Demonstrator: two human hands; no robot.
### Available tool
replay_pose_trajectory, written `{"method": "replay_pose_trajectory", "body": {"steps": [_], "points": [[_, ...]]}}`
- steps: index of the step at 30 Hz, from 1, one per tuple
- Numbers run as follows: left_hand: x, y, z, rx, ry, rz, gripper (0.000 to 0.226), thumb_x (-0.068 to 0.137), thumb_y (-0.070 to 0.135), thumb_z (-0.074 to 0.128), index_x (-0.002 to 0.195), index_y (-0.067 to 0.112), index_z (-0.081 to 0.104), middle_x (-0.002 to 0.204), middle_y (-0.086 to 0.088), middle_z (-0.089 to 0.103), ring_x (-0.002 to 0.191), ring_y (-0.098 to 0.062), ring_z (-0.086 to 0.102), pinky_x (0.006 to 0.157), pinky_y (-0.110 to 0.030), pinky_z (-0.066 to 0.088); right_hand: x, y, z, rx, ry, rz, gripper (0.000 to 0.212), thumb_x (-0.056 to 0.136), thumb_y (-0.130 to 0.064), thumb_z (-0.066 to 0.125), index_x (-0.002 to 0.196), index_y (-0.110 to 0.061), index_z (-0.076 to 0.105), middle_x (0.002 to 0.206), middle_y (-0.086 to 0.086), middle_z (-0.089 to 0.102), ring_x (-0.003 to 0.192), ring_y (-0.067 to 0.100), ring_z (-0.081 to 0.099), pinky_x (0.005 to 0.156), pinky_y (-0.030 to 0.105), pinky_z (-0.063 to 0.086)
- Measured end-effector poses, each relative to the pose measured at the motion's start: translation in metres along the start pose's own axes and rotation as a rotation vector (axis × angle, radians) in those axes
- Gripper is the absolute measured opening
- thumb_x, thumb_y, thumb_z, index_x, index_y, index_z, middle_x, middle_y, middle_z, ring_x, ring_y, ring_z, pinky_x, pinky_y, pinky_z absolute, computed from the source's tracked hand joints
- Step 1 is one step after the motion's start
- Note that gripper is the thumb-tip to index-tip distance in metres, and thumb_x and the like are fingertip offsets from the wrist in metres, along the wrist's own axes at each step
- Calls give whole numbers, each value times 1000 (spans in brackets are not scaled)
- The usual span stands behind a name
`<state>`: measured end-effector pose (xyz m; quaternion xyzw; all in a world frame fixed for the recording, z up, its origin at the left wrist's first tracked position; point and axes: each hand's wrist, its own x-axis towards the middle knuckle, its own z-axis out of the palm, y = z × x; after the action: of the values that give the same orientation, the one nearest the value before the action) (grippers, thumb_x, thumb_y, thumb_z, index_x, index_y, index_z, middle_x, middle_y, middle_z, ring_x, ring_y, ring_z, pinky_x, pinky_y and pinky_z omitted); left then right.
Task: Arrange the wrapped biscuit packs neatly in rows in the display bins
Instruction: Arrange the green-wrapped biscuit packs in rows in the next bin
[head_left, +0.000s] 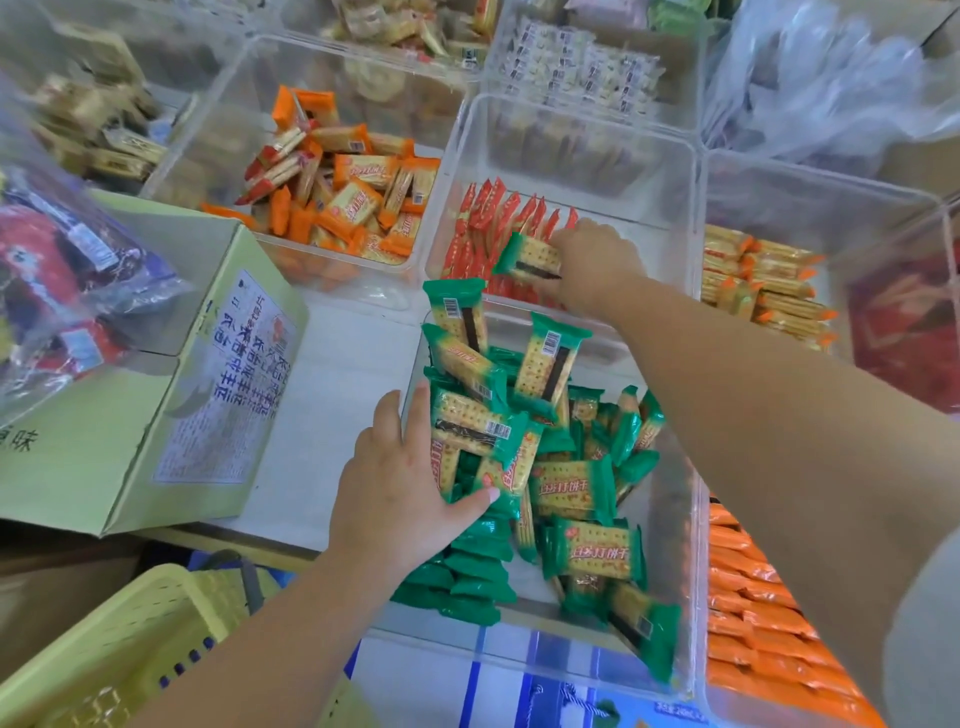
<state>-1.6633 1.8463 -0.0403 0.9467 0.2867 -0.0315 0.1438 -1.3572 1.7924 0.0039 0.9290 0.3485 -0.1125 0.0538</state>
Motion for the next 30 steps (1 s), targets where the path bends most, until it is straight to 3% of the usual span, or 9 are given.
{"method": "replay_pose_trajectory", "body": {"steps": [5,7,12,17,19,22,25,27,30], "points": [[-1,0,-1,-20,-15,3,127,60,98,39,157,26,-1,154,-7,20,130,-29,46,92,-42,53,-71,0,-14,592,488,140,37,82,-55,64,100,-23,66,96,-2,61,80,15,58,67,35,51],[-1,0,-1,-24,-19,2,127,61,97,40,157,27,-3,154,-5,17,131,-29,45,92,-41,52,-112,-6,-10,858,549,229,35,82,-61,64,91,-27,65,86,-3,64,75,14,59,62,32,48],[-1,0,-2,-57,-26,10,126,63,94,46,157,27,-4,153,-6,19,129,-29,46,93,-41,51,-175,-38,30,1151,306,433,29,85,-58,63,94,-30,64,81,-7,68,72,5,63,62,31,49],[-1,0,-4,-119,-25,-5,132,60,93,53,156,29,-11,152,-5,22,129,-29,46,93,-43,51,-171,-61,43,1324,59,357,25,84,-56,57,103,-39,57,99,-11,69,88,1,64,77,34,51],[-1,0,-4,-155,-28,-9,136,58,92,55,154,29,-17,152,-3,24,129,-29,45,92,-44,51,-166,-66,40,1289,11,312,24,87,-56,59,103,-37,58,99,-9,70,90,10,66,81,38,53],[-1,1,-4,-178,-30,-29,134,60,92,54,153,30,-20,154,-4,26,131,-29,45,93,-45,51,-170,-66,35,1158,155,305,20,91,-50,63,101,-32,61,91,-5,69,80,12,65,68,35,52],[-2,-3,-4,-279,25,12,104,81,84,31,156,29,-16,156,-8,27,129,-32,46,92,-48,49,-192,-66,40,1046,295,350,33,87,-59,60,86,-27,63,83,0,63,67,13,57,55,31,42],[-5,-7,-5,-448,58,52,86,89,76,18,157,32,-12,156,-6,26,130,-30,45,93,-49,47,-215,-75,50,1016,282,355,41,85,-64,61,78,-23,60,80,1,59,62,12,52,54,27,35],[-7,-11,-8,-587,89,45,86,88,76,16,159,32,-8,159,-5,24,133,-27,43,95,-50,47,-244,-97,67,889,94,207,37,83,-60,66,87,-24,65,85,-1,61,66,10,53,54,21,33]]}}
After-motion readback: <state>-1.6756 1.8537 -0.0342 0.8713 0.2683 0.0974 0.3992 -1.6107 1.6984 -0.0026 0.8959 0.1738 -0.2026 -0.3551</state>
